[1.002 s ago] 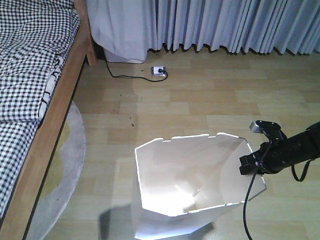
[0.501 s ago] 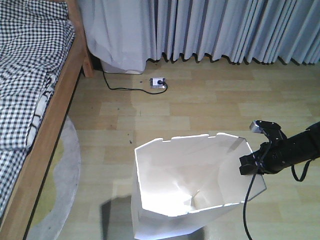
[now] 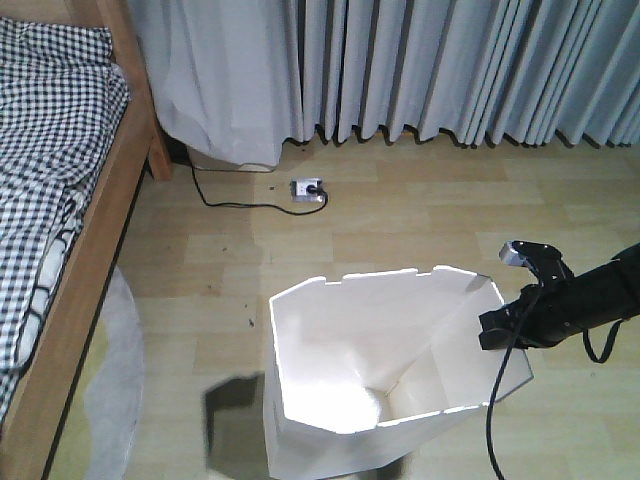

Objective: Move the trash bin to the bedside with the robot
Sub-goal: 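Drag the bin with the right gripper across the floor toward the bed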

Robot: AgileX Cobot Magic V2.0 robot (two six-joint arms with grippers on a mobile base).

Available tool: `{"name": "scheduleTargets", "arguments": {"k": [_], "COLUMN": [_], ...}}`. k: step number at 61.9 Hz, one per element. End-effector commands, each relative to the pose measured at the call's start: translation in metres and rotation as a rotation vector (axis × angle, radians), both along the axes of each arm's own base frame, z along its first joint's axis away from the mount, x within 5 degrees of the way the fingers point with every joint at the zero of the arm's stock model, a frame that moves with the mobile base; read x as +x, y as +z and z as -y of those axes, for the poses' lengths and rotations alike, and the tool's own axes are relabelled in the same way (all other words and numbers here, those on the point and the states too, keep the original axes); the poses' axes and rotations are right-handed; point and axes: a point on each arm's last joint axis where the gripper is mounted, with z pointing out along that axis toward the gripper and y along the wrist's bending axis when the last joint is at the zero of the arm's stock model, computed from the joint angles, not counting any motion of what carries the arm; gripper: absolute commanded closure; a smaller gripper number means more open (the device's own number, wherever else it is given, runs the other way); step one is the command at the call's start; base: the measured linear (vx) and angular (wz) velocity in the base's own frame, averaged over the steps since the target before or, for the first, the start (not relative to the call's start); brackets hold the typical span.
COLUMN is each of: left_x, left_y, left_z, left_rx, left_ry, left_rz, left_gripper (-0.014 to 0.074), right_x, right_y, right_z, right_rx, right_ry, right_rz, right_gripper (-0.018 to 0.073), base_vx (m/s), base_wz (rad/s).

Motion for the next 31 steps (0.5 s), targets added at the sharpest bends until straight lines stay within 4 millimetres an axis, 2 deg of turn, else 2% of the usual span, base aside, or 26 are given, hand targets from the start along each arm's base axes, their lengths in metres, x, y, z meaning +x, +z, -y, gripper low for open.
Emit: {"name": "scheduleTargets", "arguments": {"k": [1,31], "left_x": [0.0013,0.0013], "left_y": [-0.0024,-0.0024], "left_z": [0.0013,0.0013], "left_rx": [-0.012,-0.012], "left_ry": [-0.015,-0.015], "left_rz": [0.055,0.055], "left_gripper": [0.0602,0.0602], "right_x": [0.0055,0.0055], "right_y": [0.0308,0.0308], "right_z": [-0.0114,-0.0114], "right_rx": [0.176,0.176], "right_ry": [-0.021,-0.021], "right_rz": [0.030,0.030], "right_gripper": [0.0565,0.0565], "base_vx": [0.27,0.26], "base_wz": [-0.01,0.02]}}
